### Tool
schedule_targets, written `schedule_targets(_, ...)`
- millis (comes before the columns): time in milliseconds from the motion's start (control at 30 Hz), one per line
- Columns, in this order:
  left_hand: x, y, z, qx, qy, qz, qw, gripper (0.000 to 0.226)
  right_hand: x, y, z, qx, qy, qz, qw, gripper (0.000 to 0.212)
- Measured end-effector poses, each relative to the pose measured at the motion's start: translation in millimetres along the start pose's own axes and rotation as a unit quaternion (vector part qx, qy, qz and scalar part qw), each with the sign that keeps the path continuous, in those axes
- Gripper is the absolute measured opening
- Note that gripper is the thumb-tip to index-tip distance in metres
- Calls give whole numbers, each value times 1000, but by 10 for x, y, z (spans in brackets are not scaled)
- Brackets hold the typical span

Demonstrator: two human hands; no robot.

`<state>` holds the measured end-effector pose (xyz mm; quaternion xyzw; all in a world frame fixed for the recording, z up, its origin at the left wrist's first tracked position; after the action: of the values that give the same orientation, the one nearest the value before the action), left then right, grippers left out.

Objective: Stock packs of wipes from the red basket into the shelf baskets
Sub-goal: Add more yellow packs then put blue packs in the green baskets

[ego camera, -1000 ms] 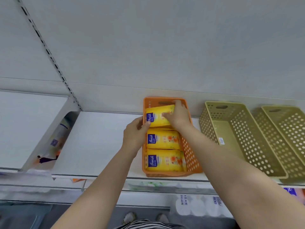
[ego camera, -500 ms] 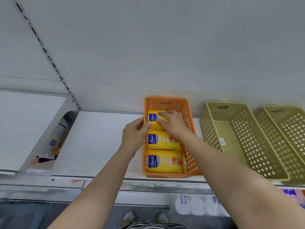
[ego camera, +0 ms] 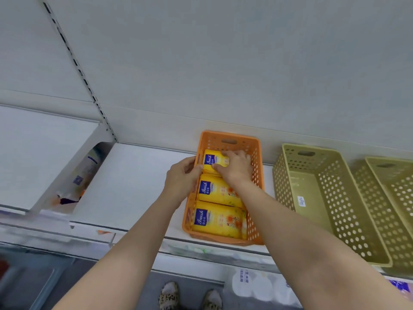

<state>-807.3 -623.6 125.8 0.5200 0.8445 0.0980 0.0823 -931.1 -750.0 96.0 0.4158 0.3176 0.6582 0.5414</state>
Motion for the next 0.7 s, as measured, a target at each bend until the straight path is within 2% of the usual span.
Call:
schedule_targets(167, 14, 2, -81, -46, -2, 7, 999, 38, -21, 69, 35, 24, 5, 26, 999, 59)
schedule_targets(267, 37, 136, -172, -94, -3, 19, 995, 52, -76, 200, 100, 43, 6, 57, 997, 59)
schedule_targets(400, 197, 628, -340, -144, -48, -31, 988, 52, 41, 537, 337, 38, 35, 66, 996, 54)
schedule_targets(567, 641, 1489, -519, -214, -128, -87, 964, 51, 747, 941, 895, 40, 153, -27, 987, 45)
schedule_targets(700, 1257, 2267, -489, -335, -200, -106, 914, 50, 1695, 887, 1259, -6, 268, -111, 957, 40)
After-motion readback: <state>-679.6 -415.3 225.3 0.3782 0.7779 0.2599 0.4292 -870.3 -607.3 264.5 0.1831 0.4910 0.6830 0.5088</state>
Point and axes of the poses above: each hand's wrist, its own x-axis away from the middle knuckle, its own y-axis out of the back of the hand, z = x × y, the point moved 1 cm from there along -x, towards the middle knuckle, and after that the axes turned 15 degrees about -y, right-handed, at the moved point
